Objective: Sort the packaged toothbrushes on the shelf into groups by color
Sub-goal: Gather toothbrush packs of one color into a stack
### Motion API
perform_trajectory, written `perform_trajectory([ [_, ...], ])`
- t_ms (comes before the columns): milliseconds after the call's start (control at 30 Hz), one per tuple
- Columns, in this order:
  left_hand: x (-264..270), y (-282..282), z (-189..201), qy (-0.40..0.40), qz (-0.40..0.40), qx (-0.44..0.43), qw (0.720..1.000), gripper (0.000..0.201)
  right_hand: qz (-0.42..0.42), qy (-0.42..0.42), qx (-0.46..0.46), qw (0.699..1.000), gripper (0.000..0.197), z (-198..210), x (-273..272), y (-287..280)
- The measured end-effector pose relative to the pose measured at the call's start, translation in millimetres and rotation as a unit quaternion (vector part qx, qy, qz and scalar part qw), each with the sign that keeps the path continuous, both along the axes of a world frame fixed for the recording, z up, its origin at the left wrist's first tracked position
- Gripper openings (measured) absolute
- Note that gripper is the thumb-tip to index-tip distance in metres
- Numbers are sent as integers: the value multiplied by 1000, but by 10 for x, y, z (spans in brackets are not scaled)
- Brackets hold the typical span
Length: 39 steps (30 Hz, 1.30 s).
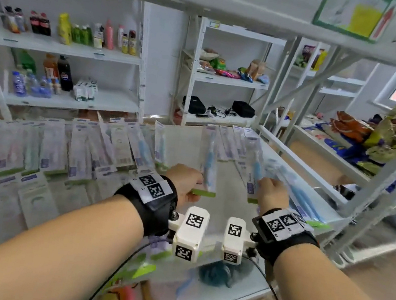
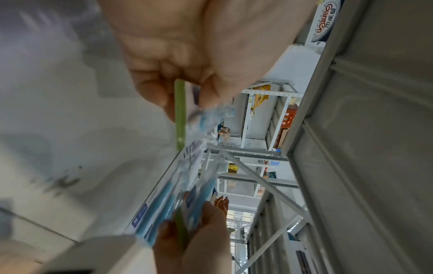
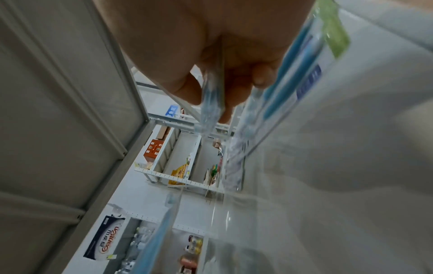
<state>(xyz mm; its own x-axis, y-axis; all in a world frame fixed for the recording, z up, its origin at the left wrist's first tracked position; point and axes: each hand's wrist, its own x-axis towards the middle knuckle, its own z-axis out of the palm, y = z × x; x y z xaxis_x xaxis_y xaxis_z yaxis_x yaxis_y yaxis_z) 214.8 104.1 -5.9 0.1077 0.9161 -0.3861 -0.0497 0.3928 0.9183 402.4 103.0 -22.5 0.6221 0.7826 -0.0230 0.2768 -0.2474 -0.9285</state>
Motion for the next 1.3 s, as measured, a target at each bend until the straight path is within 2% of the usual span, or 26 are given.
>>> perform_trajectory([
  [133, 565, 34, -126, 81, -66, 15, 994, 21, 13, -82, -38, 996, 29, -11, 661, 118],
  [300, 1185, 96, -317, 156, -77, 15, 985, 23, 86, -130, -93, 983, 26, -176, 1225, 329],
  [433, 1456, 82, -415, 196, -71, 5, 978, 20, 133, -184, -126, 966, 30, -328, 1375, 419],
  [533, 1551, 57, -403, 191, -59, 1, 980, 5, 152, -232, -137, 951, 29, -380, 1425, 433],
  [633, 1588, 39, -399, 203, -50, 14, 978, 20, 165, -273, -152, 936, 35, -356, 1480, 438],
  [700, 1593, 21, -391, 221, -57, 38, 973, 17, 162, -288, -141, 933, 40, -317, 1500, 428],
  [767, 1578, 5, -360, 271, -73, 74, 957, 13, 157, -281, -102, 941, 43, -271, 1498, 410],
  [833, 1540, -25, -308, 330, -82, 97, 936, 13, 163, -256, -56, 951, 42, -222, 1457, 392],
  [900, 1474, -51, -283, 353, -90, 98, 926, 33, 177, -228, -20, 957, 39, -171, 1358, 377],
  [967, 1367, -119, -278, 345, -83, 97, 930, 47, 189, -194, 17, 963, 35, -130, 1192, 355],
  [1067, 1152, -245, -319, 289, -67, 106, 949, 41, 216, -163, 46, 962, 30, -89, 874, 302],
  [1200, 730, -444, -346, 224, 29, 114, 968, 34, 324, -162, 30, 932, 23, -49, 292, 193],
  [1300, 329, -591, -285, 173, 124, 108, 971, 30, 419, -153, -49, 894, 21, -53, -197, 31],
])
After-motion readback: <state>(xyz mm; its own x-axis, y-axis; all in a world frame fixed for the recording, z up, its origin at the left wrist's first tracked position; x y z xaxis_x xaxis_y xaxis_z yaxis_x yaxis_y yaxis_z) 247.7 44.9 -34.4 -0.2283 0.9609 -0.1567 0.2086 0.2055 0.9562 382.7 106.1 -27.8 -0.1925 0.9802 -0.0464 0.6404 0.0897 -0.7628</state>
